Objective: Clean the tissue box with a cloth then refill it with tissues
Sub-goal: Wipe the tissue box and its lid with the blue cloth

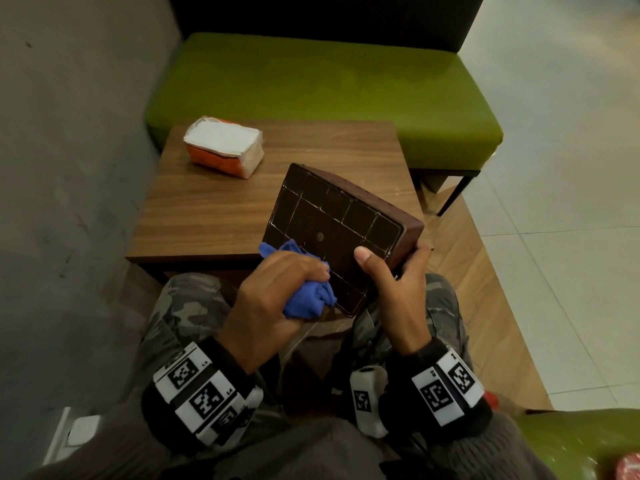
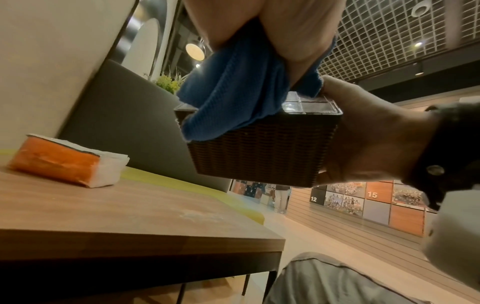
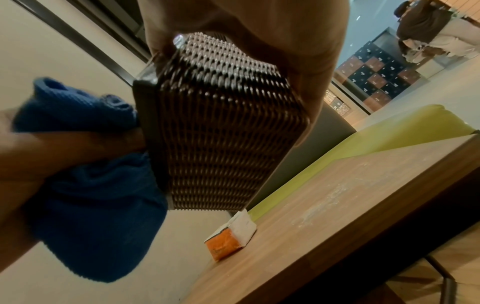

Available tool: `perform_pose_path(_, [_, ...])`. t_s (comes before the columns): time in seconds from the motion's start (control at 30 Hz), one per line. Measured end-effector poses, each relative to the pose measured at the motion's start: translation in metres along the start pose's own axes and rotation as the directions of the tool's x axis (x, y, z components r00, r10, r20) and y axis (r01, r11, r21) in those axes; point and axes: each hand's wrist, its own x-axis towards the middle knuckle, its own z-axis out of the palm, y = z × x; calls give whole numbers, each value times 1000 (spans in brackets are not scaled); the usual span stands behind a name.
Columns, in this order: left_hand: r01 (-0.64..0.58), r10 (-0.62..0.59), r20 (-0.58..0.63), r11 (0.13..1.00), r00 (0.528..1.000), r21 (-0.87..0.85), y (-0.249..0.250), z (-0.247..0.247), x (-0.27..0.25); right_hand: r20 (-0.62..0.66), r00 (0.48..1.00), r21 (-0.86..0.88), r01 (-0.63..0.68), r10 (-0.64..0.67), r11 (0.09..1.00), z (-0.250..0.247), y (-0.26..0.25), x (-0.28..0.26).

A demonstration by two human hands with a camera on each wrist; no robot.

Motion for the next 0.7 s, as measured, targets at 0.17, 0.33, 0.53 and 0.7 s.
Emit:
perform_pose_path(0.17, [10, -7, -44, 998, 999, 66, -15, -10, 6, 30, 1000, 9, 7, -7, 1000, -3, 0, -3])
perform_pose_path(0.33, [-29, 27, 37, 998, 999, 57, -7, -2, -2, 5, 1000, -1, 8, -8, 1000, -3, 1, -2])
perform_pose_path(0.53, [66, -60, -78, 995, 995, 71, -13, -11, 5, 13, 1000, 29, -5, 4, 1000, -3, 2, -3])
perform_pose_path(0.7, [173, -161, -111, 979, 981, 107, -30, -22, 7, 66, 998, 73, -25, 20, 997, -11, 0, -3])
